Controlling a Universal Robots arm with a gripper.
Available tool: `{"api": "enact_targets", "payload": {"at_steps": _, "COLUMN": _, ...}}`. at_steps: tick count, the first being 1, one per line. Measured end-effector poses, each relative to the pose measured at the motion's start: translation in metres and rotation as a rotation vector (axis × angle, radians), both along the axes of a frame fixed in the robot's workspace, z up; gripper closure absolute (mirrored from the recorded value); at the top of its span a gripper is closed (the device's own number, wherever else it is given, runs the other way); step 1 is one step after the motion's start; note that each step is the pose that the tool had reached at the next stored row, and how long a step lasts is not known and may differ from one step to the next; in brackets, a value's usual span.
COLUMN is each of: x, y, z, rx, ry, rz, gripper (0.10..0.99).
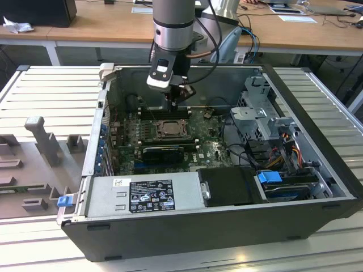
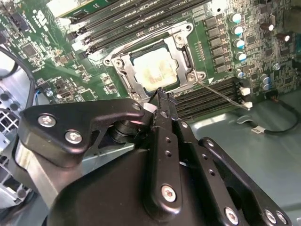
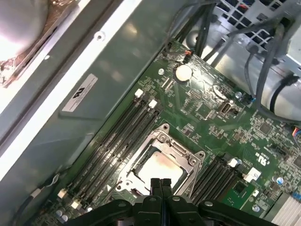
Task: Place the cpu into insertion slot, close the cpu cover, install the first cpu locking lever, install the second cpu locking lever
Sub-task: 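Install the first cpu locking lever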
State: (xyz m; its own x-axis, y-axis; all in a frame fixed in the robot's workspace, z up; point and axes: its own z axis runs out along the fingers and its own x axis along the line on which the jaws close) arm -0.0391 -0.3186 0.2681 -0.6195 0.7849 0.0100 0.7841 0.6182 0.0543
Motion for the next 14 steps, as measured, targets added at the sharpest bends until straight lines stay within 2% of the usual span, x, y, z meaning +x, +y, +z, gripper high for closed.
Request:
{"api": "enact_targets", "payload": {"at_steps": 8, "x": 0.0, "y": 0.0, "z": 0.0, "rx": 0.0, "ry": 0.0, "rz": 0.106, "gripper": 0.98}}
{"api": "enact_targets", "payload": {"at_steps": 14, "x": 0.0, "y": 0.0, "z": 0.0, "rx": 0.0, "ry": -0.0001, "rz": 0.161, "gripper": 0.98}}
